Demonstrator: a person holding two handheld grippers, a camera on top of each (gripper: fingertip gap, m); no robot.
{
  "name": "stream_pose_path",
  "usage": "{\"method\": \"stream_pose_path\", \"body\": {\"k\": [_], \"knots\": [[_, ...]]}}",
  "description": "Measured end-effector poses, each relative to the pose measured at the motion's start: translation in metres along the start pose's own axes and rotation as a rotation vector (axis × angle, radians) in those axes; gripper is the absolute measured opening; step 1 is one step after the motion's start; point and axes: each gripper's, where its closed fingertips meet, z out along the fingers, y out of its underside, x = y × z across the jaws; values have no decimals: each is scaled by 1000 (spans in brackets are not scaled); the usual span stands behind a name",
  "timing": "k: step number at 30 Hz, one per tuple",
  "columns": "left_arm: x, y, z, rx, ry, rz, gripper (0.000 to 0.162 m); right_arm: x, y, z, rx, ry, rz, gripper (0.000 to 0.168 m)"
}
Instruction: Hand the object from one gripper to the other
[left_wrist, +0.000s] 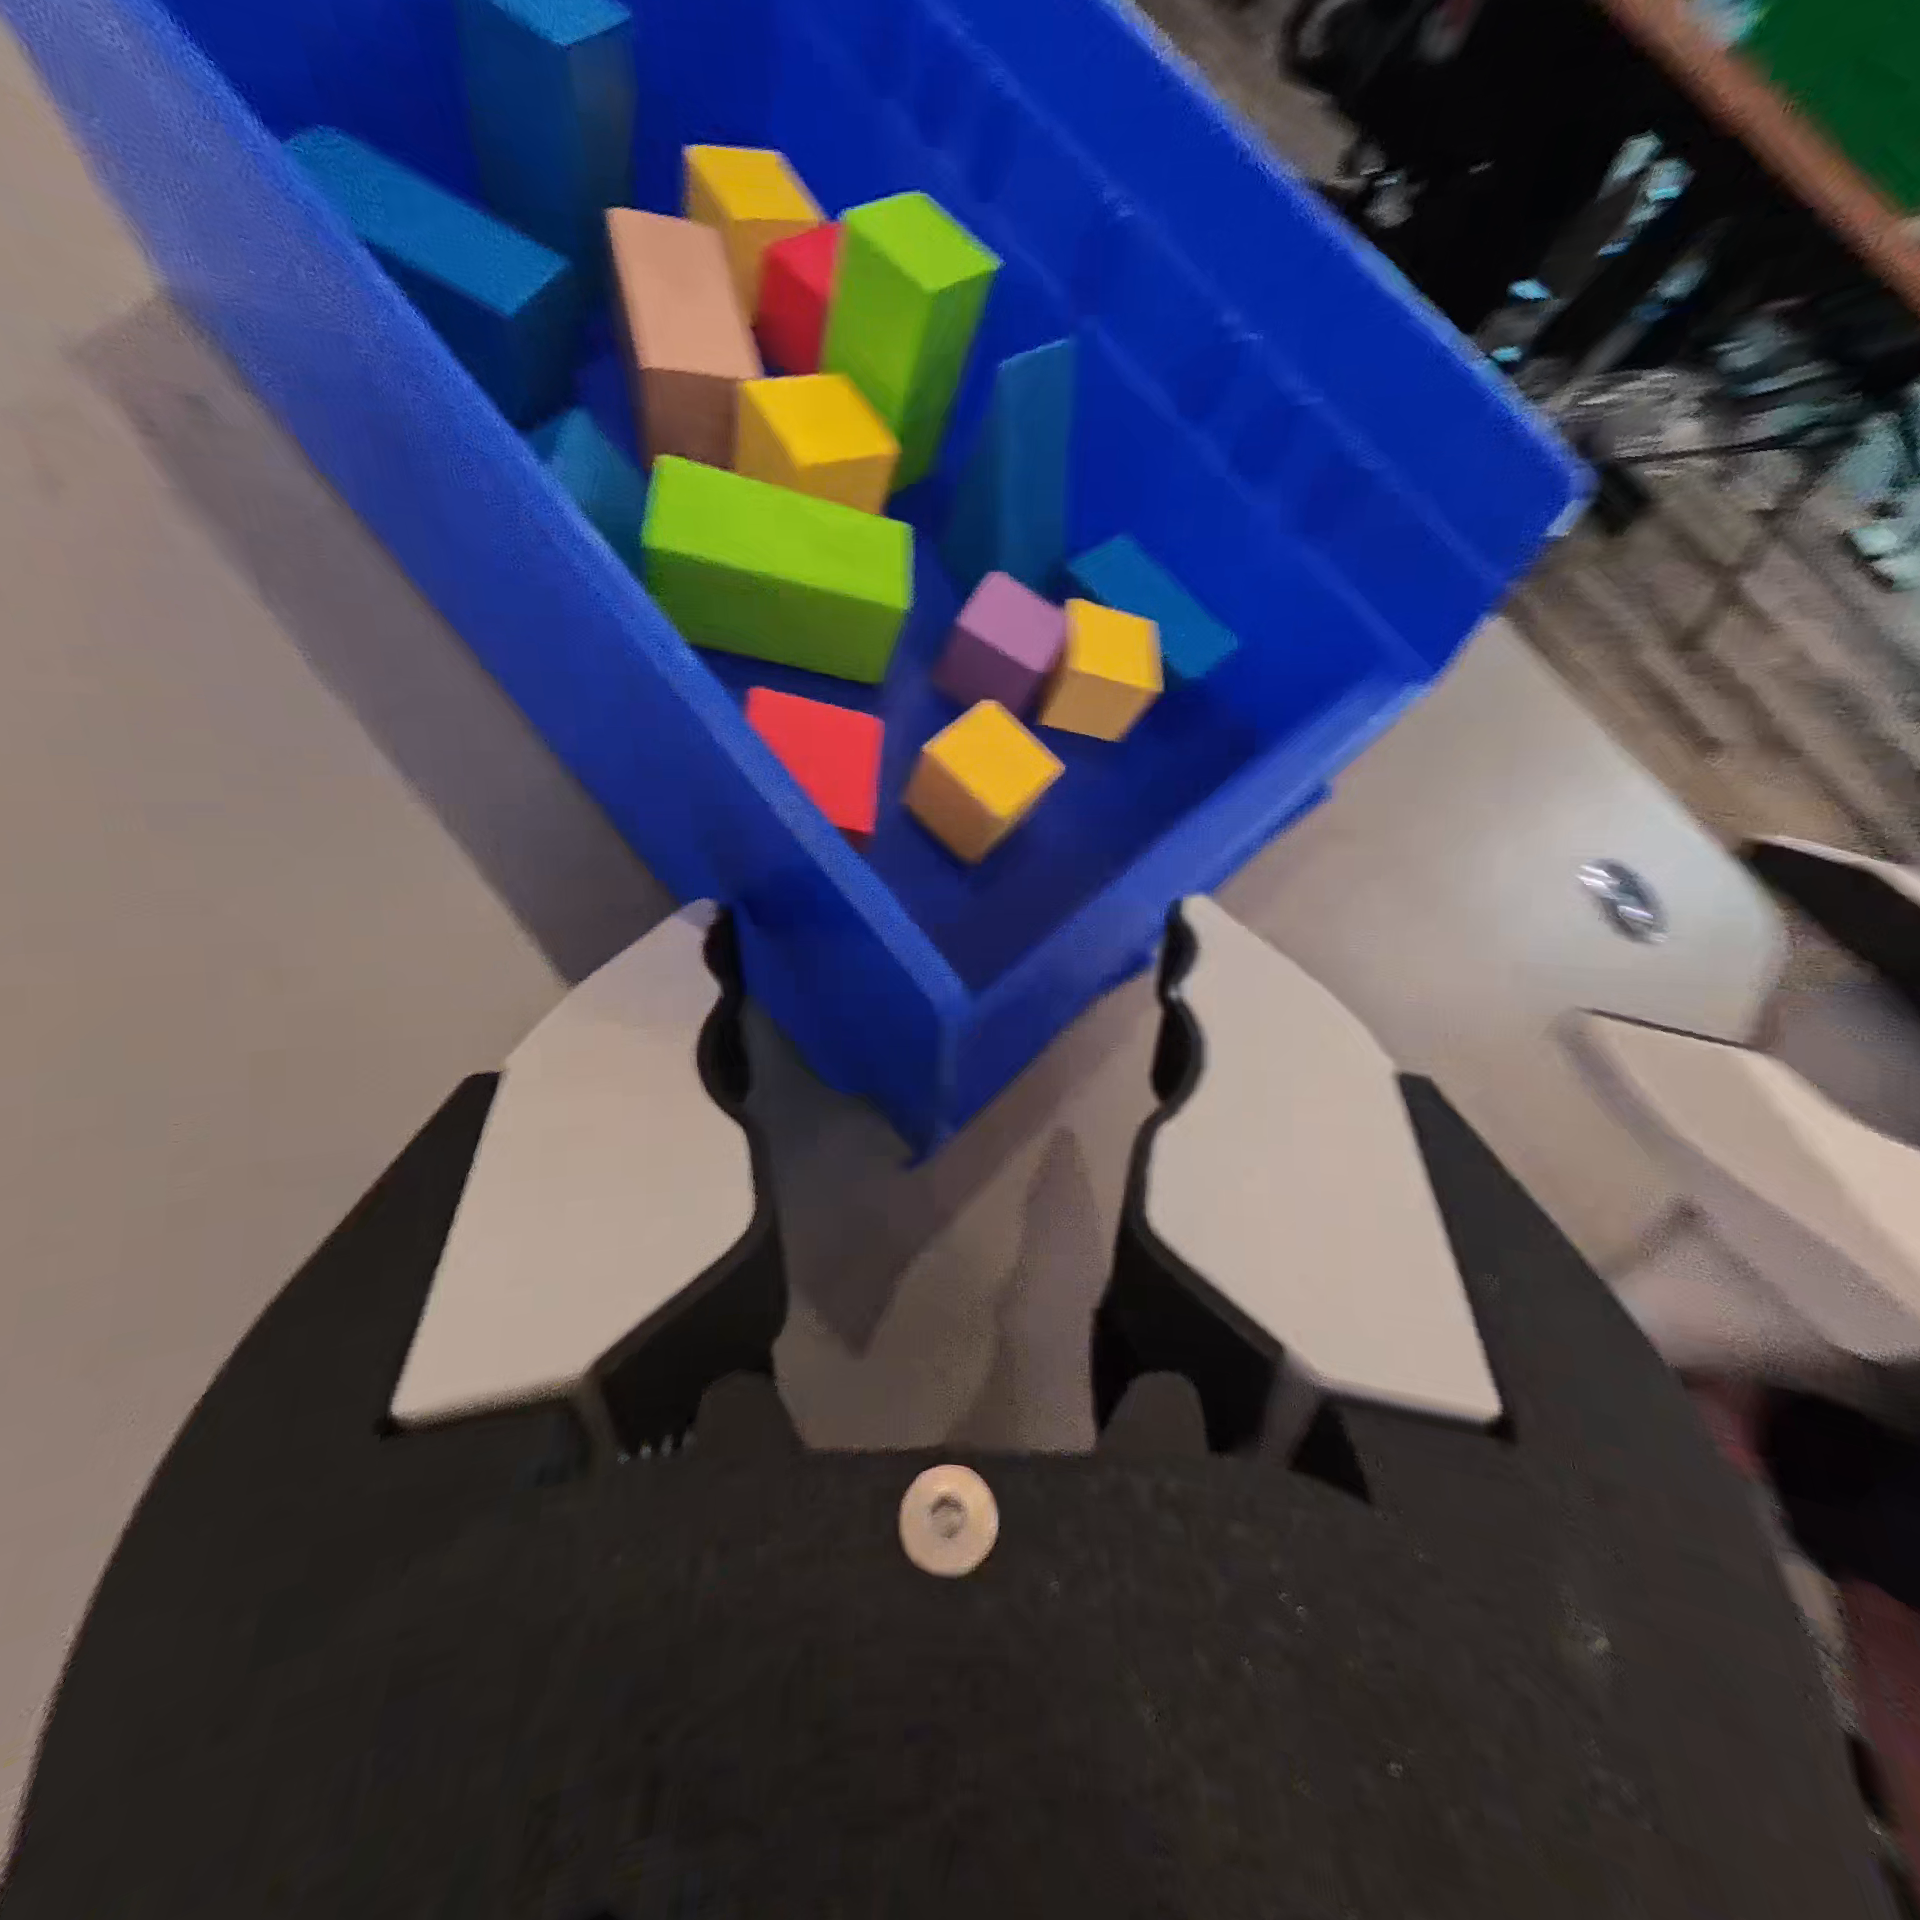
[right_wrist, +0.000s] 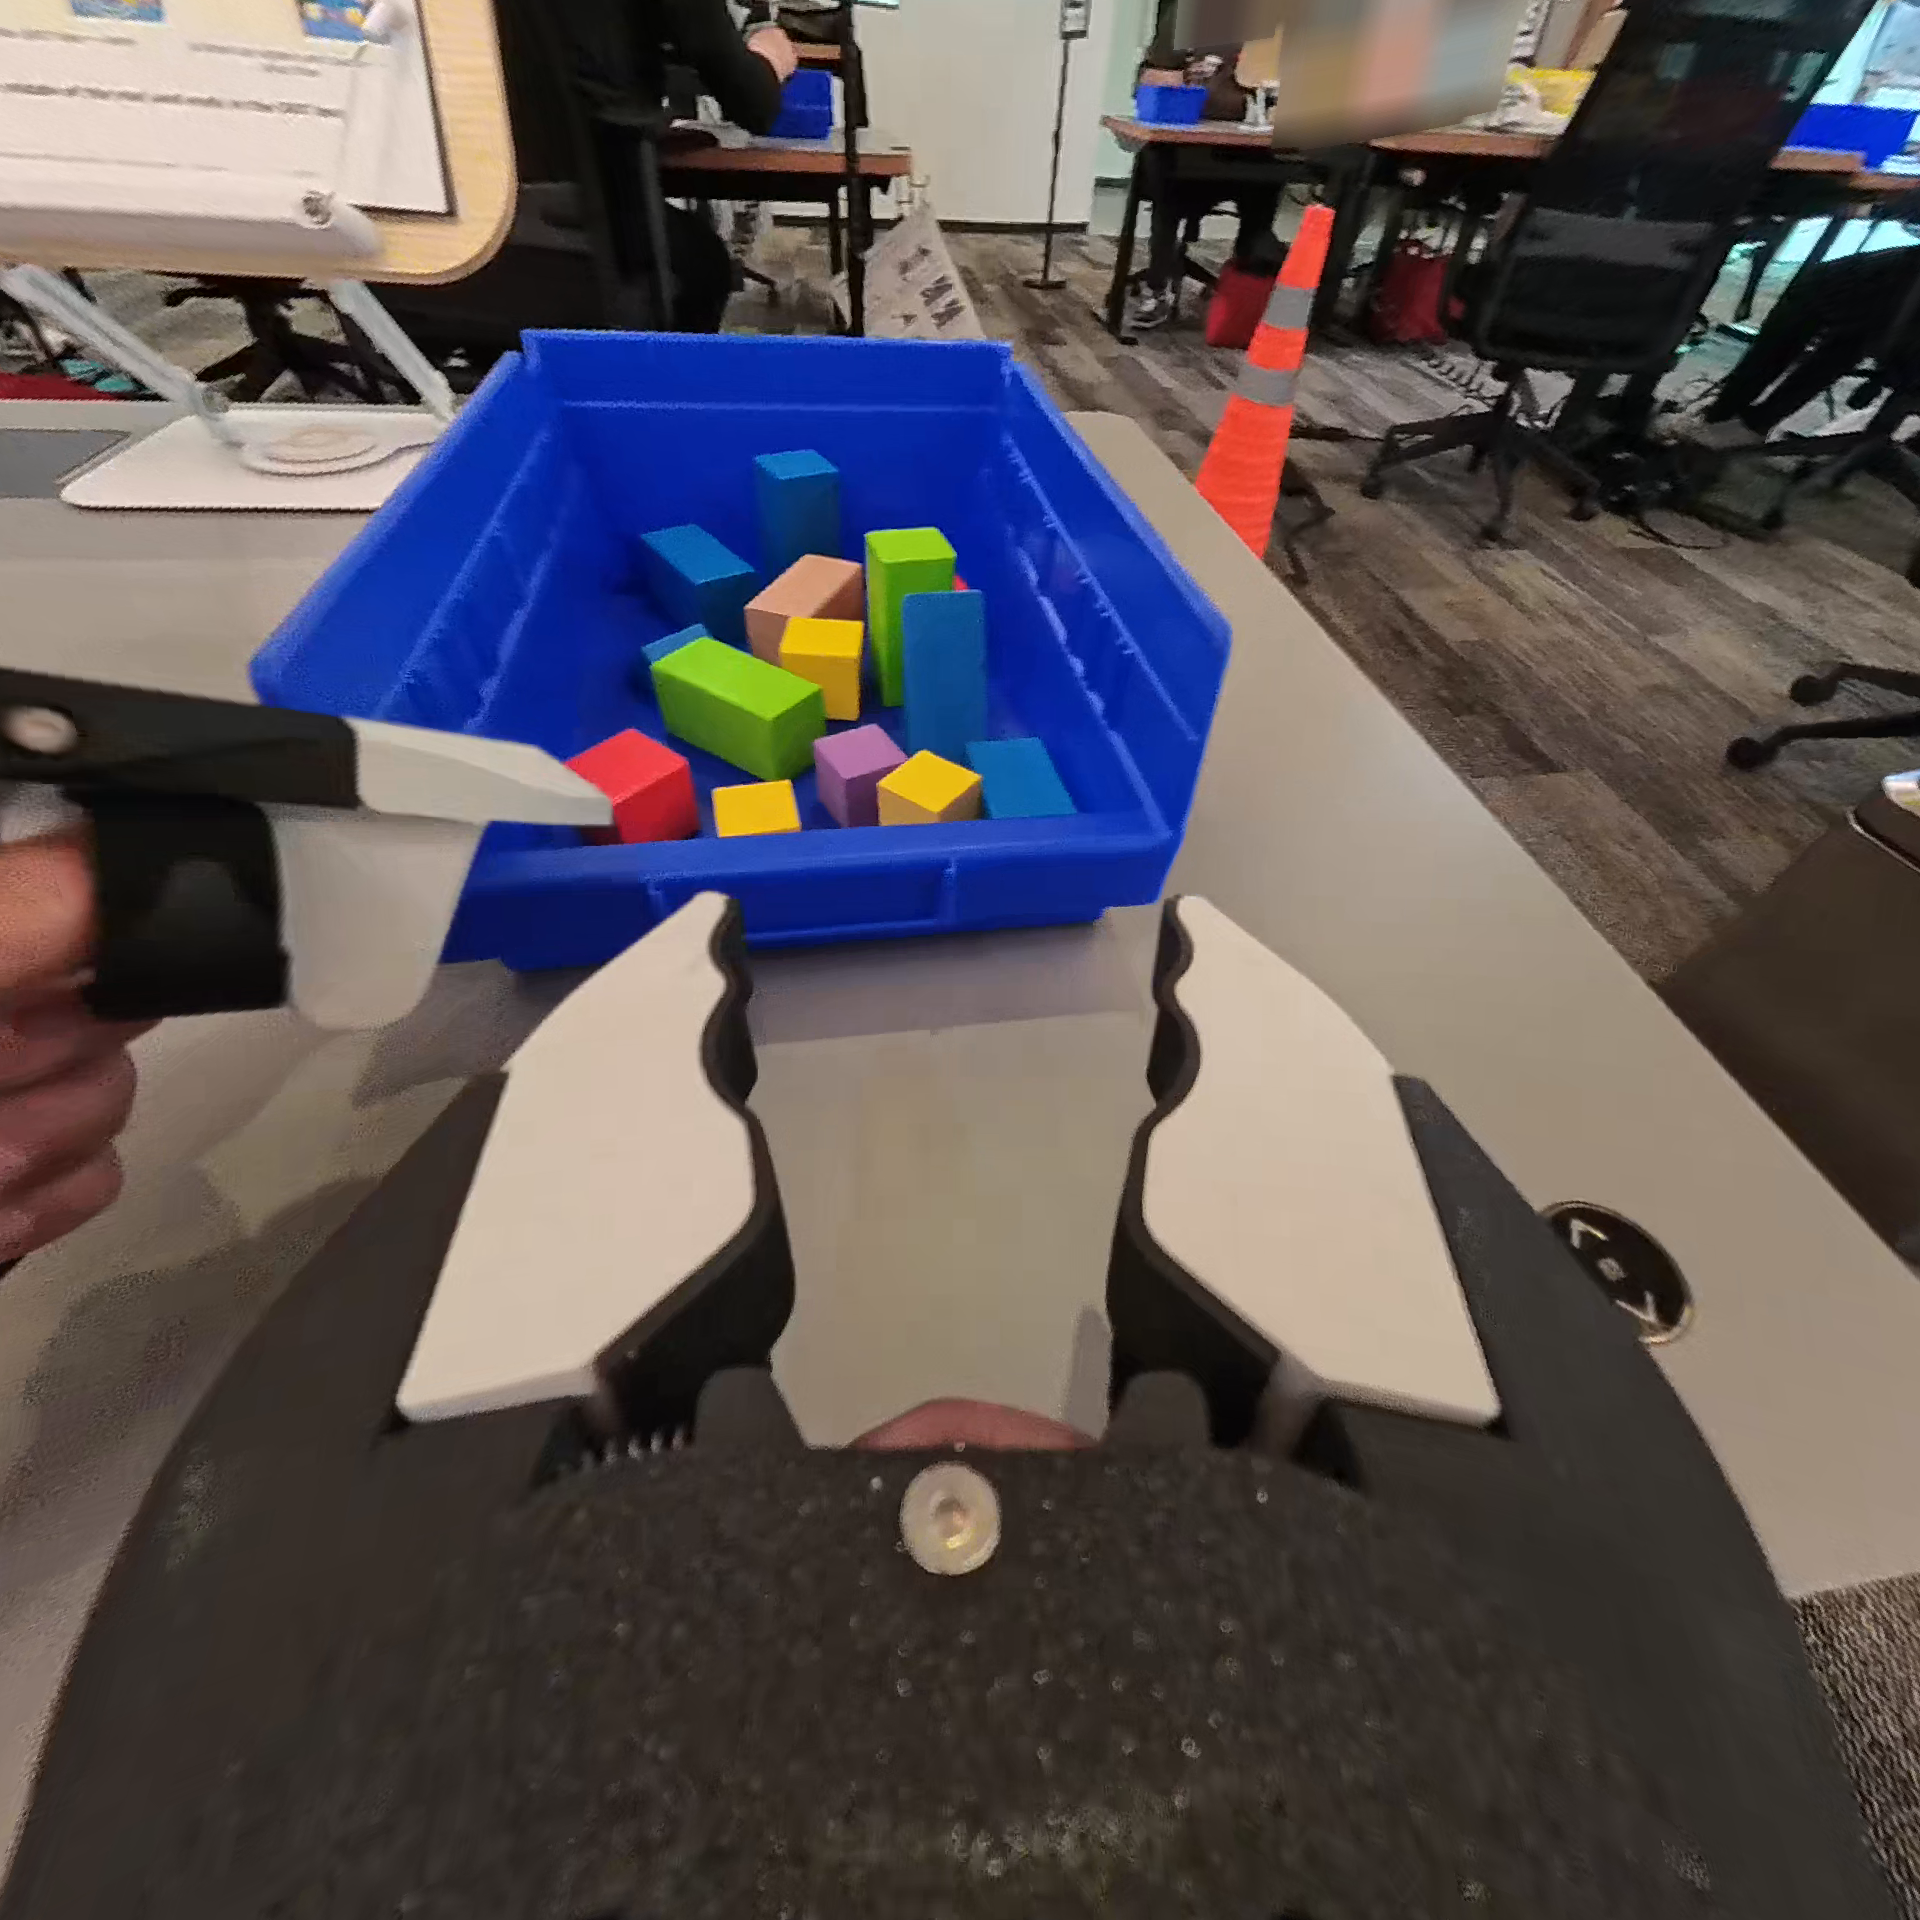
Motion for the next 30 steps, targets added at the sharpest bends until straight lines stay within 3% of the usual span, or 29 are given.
{"method": "stream_pose_path", "body": {"k": [2,7,11,15,18,19,24,30], "knots": [[-16,2,3,-3,-61,-23,41,4,0,0,1,11,15,74],[-53,4,-21,5,-227,-65,16,2,3,5,-34,-4,67,73],[-54,17,-42,-7,-246,-52,12,4,11,11,-79,77,69,51],[-56,30,-58,18,-221,-71,10,-1,15,16,-80,97,91,45],[-55,35,-67,25,-207,-48,10,-18,19,19,-96,25,170,9],[-56,36,-70,33,-209,-45,10,-18,20,17,-105,44,175,5],[-73,33,-102,73,-238,-47,11,-48,8,16,-131,22,159,2],[-137,25,-168,144,-371,-56,9,-135,-20,26,-43,-86,106,3]]}}
